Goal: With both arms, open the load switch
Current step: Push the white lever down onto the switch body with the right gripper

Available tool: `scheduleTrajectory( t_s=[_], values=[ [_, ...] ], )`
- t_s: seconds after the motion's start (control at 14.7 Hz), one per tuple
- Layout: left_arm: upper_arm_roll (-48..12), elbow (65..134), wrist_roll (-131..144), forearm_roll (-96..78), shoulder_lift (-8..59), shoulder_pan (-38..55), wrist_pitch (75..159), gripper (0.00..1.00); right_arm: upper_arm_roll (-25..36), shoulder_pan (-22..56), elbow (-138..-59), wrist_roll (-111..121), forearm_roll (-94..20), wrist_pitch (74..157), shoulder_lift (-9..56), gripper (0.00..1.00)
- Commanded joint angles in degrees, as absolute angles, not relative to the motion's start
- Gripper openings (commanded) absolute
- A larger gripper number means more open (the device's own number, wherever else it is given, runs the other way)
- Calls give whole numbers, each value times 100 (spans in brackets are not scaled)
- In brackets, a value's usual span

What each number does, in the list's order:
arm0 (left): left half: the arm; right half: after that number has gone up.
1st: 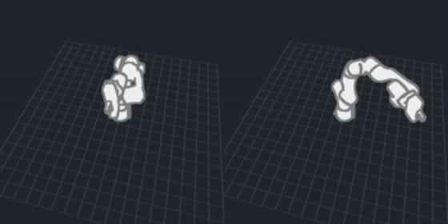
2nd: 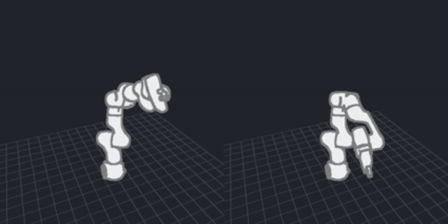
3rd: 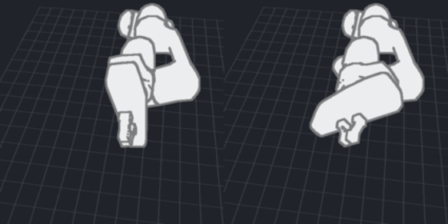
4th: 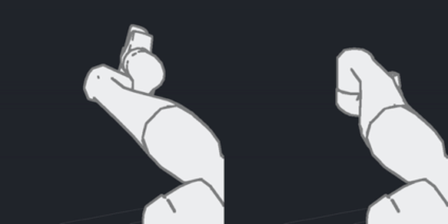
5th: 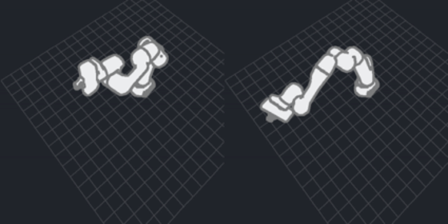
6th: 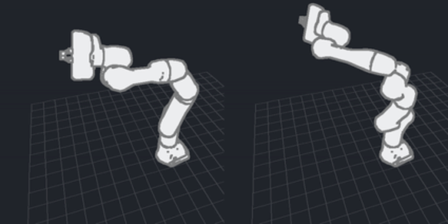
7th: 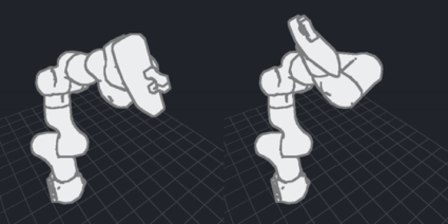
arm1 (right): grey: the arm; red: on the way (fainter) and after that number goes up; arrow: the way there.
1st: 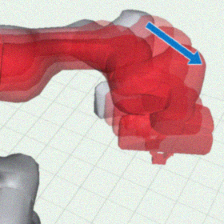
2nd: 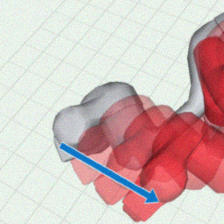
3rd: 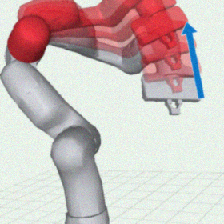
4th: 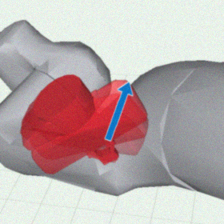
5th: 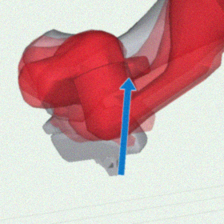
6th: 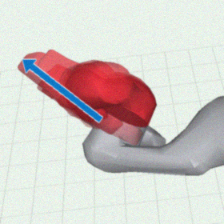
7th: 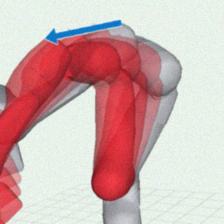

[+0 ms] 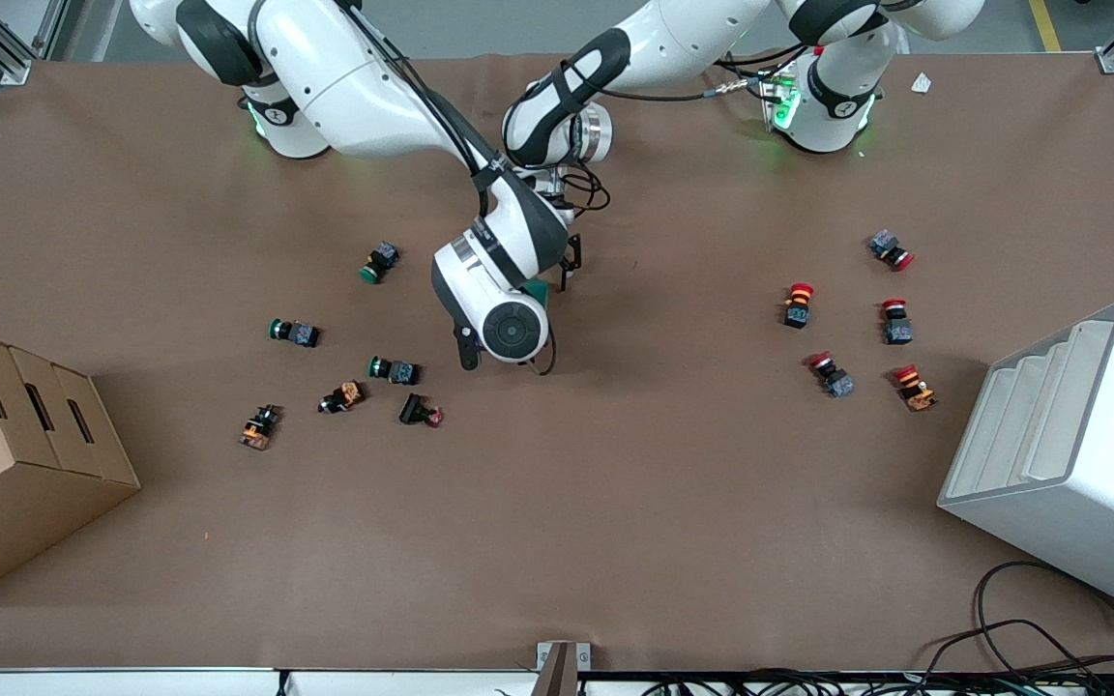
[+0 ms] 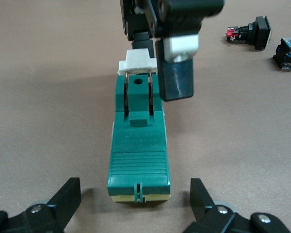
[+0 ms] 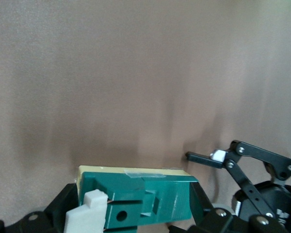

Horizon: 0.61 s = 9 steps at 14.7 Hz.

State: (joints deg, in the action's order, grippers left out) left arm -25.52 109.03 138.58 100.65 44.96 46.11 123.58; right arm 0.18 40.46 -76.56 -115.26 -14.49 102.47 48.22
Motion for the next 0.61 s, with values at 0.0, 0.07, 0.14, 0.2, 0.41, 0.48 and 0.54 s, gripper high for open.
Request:
scheduleTrajectory(
  t_s=[0.0,0.07,0.14,0.2,0.41,0.48,0.54],
  values=[
    [-2514,10898,14010,10169,4597,4667,12331,99,-176,3981,-7472,-11601,-1547,9740,4755,100],
    [-2514,10898,14001,10169,4597,4667,12331,99,-184,3981,-7392,-11602,-1582,9608,4746,100],
    [-2514,10898,14010,10169,4597,4667,12331,99,-176,3973,-7313,-11584,-1756,9441,4729,100],
    [-2514,10898,14001,10169,4597,4667,12331,99,-176,3947,-7252,-11567,-1871,9283,4720,100],
    [-2514,10898,14010,10169,4597,4667,12322,99,-176,3937,-7216,-11566,-1890,9193,4711,100],
    [-2514,10898,14010,10169,4597,4667,12322,99,-176,3937,-7216,-11566,-1890,9185,4711,100],
    [-2514,10907,14010,10169,4597,4667,12322,99,-176,3937,-7216,-11566,-1890,9141,4711,100]
  ],
)
